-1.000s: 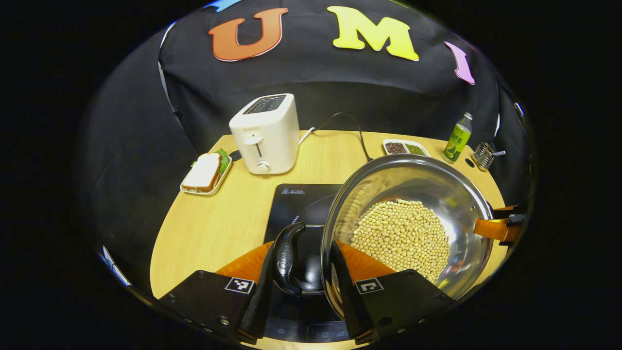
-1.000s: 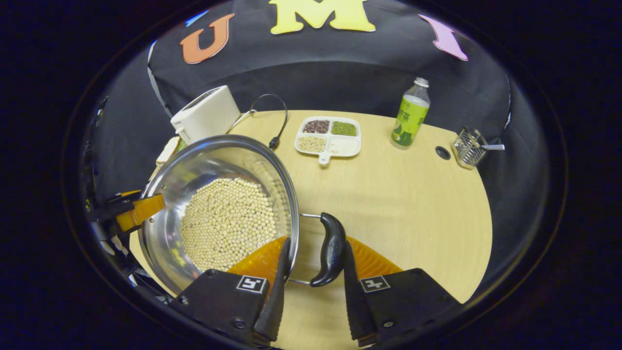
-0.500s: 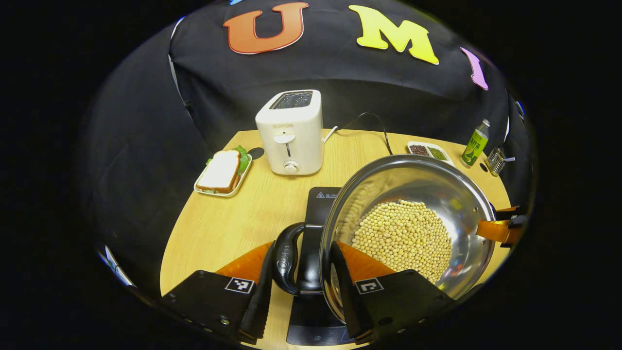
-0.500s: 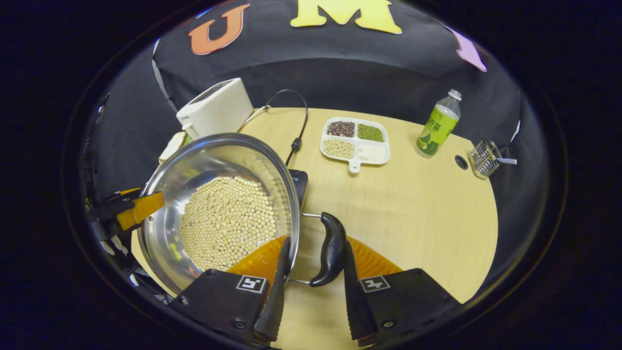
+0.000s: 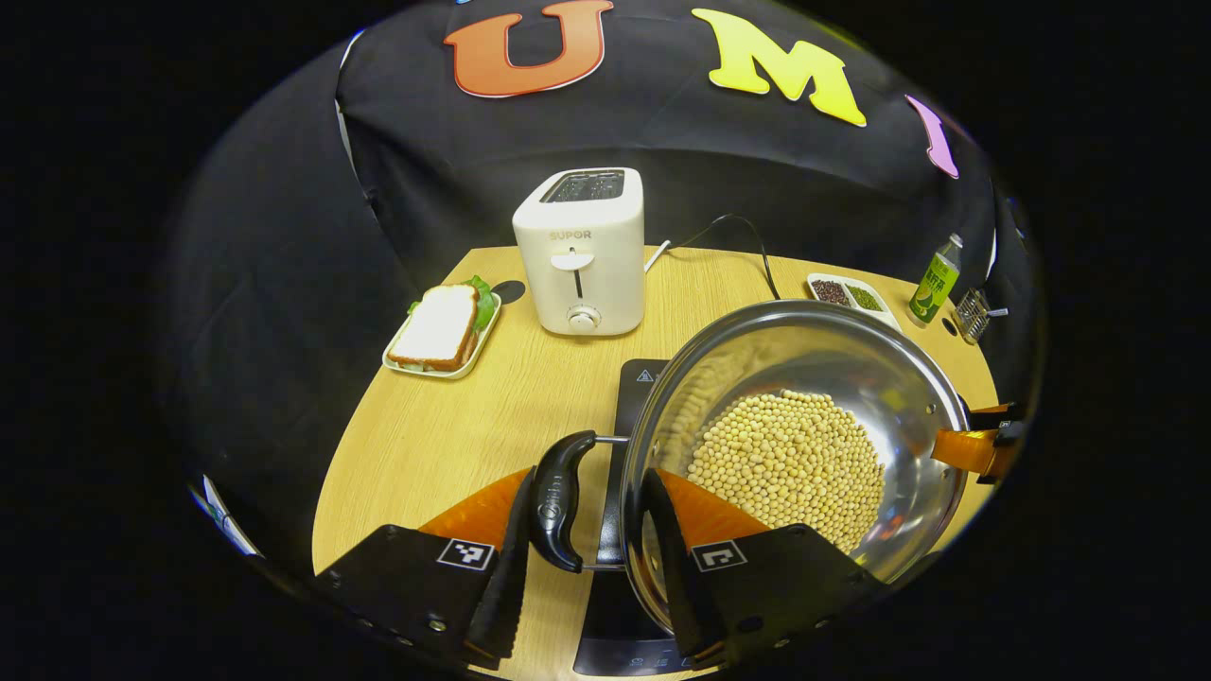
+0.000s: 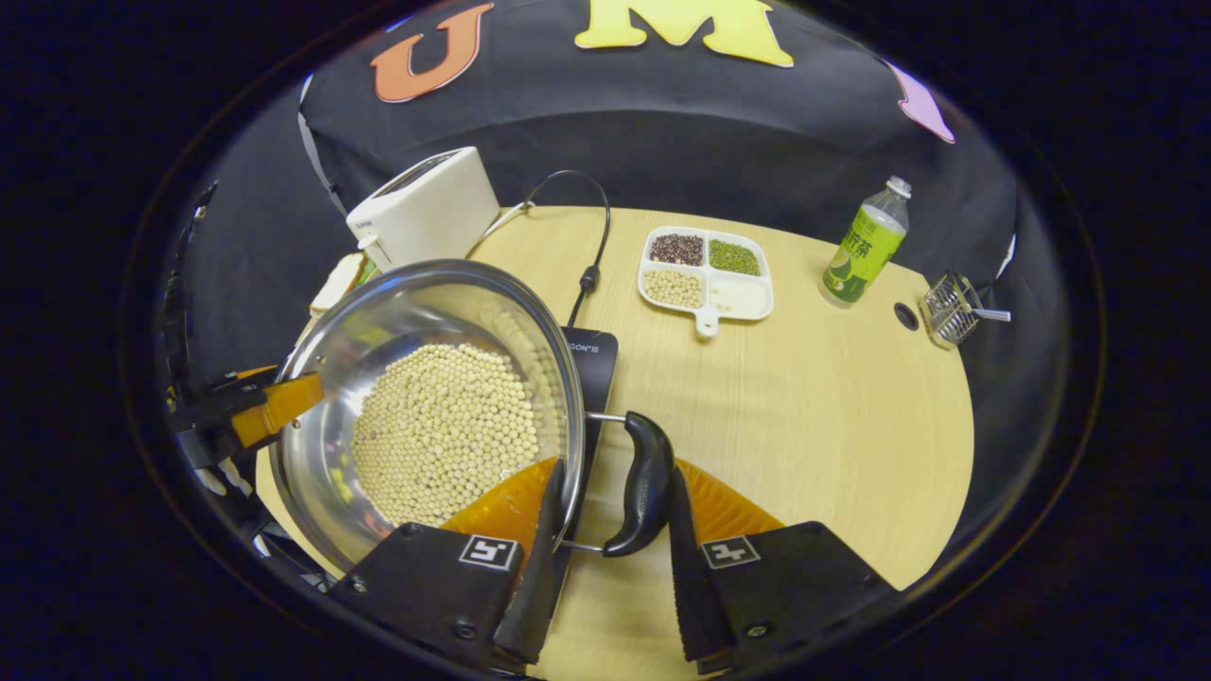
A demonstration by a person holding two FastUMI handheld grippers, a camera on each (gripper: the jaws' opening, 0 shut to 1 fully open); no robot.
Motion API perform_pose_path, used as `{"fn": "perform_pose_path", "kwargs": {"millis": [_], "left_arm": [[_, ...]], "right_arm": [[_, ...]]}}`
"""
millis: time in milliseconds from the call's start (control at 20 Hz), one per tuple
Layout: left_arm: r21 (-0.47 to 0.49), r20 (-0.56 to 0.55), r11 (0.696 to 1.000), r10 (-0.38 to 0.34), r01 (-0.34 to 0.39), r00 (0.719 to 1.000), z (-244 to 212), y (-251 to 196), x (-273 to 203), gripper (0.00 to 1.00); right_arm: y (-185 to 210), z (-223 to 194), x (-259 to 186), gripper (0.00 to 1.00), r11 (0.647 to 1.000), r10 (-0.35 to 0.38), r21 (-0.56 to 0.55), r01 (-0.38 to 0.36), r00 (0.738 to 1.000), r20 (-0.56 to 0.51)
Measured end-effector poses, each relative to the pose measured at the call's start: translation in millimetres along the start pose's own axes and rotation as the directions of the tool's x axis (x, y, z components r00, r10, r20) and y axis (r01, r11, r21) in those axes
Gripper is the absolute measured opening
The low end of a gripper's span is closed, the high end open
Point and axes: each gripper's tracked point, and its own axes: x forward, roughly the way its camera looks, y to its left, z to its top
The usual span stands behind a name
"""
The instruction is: First push the handle of the pot to place it horizontally, then grasp the pot with both hands and set it on the induction cooktop.
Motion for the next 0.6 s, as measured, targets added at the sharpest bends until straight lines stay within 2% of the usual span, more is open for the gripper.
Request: {"fn": "perform_pose_path", "kwargs": {"millis": [550, 600], "left_arm": [[0.007, 0.006, 1.0, -0.016, 0.016, 1.0, -1.2, 0.8, 0.2, 0.61], [0.009, 0.005, 1.0, -0.017, 0.017, 1.0, -0.9, 1.1, -0.1, 0.72]], "right_arm": [[1.0, -0.7, 0.4, 0.58, 1.0, 0.006, 0.027, -0.008, 0.999, 0.043], [0.9, -0.2, 0.6, 0.58, 1.0, 0.006, 0.029, -0.007, 0.999, 0.045]]}}
